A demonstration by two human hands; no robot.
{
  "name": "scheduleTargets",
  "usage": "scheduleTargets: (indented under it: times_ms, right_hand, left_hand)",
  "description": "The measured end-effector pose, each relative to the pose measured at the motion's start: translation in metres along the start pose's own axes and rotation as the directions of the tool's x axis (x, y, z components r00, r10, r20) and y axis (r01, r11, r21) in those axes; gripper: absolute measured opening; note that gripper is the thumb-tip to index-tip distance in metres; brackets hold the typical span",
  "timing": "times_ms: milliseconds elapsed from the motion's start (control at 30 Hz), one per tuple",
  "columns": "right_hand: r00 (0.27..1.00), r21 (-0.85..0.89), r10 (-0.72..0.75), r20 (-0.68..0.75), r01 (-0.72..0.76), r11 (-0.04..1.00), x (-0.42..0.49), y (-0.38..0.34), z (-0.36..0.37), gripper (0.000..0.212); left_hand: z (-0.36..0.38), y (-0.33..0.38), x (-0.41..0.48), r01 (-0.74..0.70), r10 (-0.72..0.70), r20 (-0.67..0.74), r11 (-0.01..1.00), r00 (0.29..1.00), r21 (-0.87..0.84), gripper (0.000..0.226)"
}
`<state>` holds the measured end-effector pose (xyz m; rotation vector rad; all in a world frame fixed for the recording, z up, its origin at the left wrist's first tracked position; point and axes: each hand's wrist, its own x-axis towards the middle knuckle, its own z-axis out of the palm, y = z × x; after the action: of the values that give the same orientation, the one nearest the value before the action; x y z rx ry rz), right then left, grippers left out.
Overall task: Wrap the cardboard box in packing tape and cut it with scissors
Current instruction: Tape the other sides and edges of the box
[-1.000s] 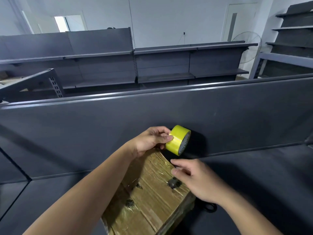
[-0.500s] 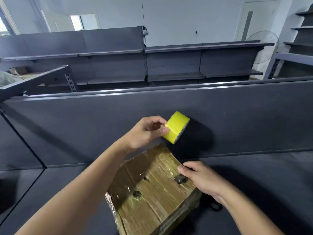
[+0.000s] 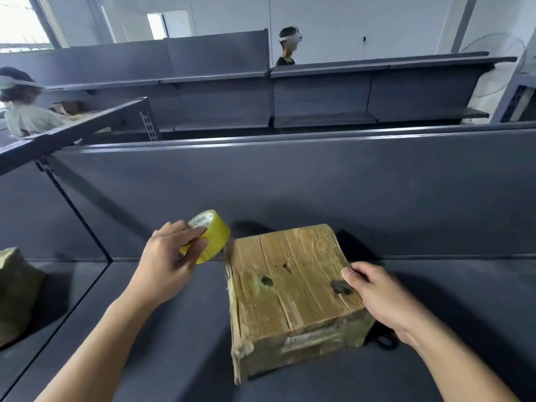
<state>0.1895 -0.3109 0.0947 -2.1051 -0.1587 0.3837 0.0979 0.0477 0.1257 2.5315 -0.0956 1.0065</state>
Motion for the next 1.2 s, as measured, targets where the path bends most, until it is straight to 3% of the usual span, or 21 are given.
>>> scheduleTargets:
  times_ms: [100, 267, 433, 500, 633, 700, 733, 767, 800, 833, 867, 900, 967, 1033, 1200]
  right_hand:
    - [0.999, -0.042, -0.001, -0.050, -0.001, 0.999, -0.008, -0.001, -0.002, 0.048]
    - [0.995, -0.183, -0.019, -0.100, 0.000, 0.983, -0.017, -0.006, 0.004, 0.053]
    - [0.992, -0.279, 0.001, -0.126, -0.036, 0.960, -0.026, -0.015, 0.006, 0.051]
    - [0.994, -0.292, 0.016, -0.110, -0.047, 0.955, -0.027, -0.017, 0.005, 0.052]
    - [0.992, -0.117, 0.125, 0.001, -0.124, 0.985, -0.022, -0.016, -0.002, 0.059]
    - [0.969, 0.080, 0.223, 0.102, -0.232, 0.970, -0.016, -0.012, -0.009, 0.076]
    - [0.956, 0.166, 0.257, 0.143, -0.279, 0.946, -0.013, -0.009, -0.012, 0.081]
    - [0.947, 0.243, 0.272, 0.171, -0.309, 0.920, -0.013, -0.009, -0.013, 0.078]
    - [0.940, 0.311, 0.280, 0.197, -0.331, 0.891, -0.011, -0.007, -0.013, 0.074]
    - [0.933, 0.349, 0.278, 0.227, -0.344, 0.872, -0.009, -0.005, -0.013, 0.073]
    - [0.930, 0.352, 0.273, 0.246, -0.348, 0.869, -0.006, -0.001, -0.011, 0.078]
    - [0.927, 0.333, 0.262, 0.267, -0.344, 0.878, -0.005, 0.001, -0.010, 0.086]
    - [0.922, 0.317, 0.259, 0.288, -0.347, 0.883, -0.005, 0.005, -0.007, 0.092]
    - [0.921, 0.323, 0.268, 0.284, -0.355, 0.878, -0.004, 0.004, -0.007, 0.083]
    - [0.936, 0.331, 0.214, 0.280, -0.303, 0.894, -0.006, 0.007, -0.007, 0.081]
  left_hand:
    - [0.002, -0.016, -0.025, 0.023, -0.028, 0.037, 0.990, 0.999, 0.139, 0.025]
    - [0.038, -0.028, -0.059, 0.013, -0.118, 0.240, 0.916, 0.964, 0.400, 0.035]
    - [0.072, -0.020, -0.069, -0.007, -0.168, 0.356, 0.897, 0.919, 0.442, 0.022]
    - [0.078, -0.018, -0.070, -0.010, -0.175, 0.411, 0.912, 0.895, 0.410, 0.027]
    - [0.072, -0.006, -0.059, 0.030, -0.191, 0.414, 0.931, 0.890, 0.365, 0.027]
    - [0.066, 0.003, -0.053, 0.216, -0.284, 0.271, 0.943, 0.920, 0.252, 0.027]
    - [0.061, 0.014, -0.048, 0.381, -0.397, 0.216, 0.918, 0.892, 0.114, 0.032]
    - [0.057, 0.026, -0.042, 0.575, -0.544, 0.246, 0.814, 0.803, -0.079, 0.038]
    - [0.054, 0.039, -0.038, 0.752, -0.646, 0.393, 0.614, 0.654, -0.240, 0.044]
    - [0.051, 0.052, -0.035, 0.866, -0.650, 0.572, 0.395, 0.499, -0.306, 0.051]
    - [0.049, 0.063, -0.034, 0.919, -0.590, 0.705, 0.266, 0.394, -0.291, 0.058]
    - [0.049, 0.070, -0.036, 0.939, -0.531, 0.775, 0.214, 0.342, -0.268, 0.061]
    - [0.049, 0.077, -0.037, 0.947, -0.503, 0.803, 0.178, 0.320, -0.266, 0.059]
    - [0.048, 0.078, -0.036, 0.946, -0.523, 0.789, 0.158, 0.324, -0.283, 0.055]
    - [0.046, 0.083, -0.035, 0.921, -0.492, 0.781, 0.156, 0.385, -0.357, 0.045]
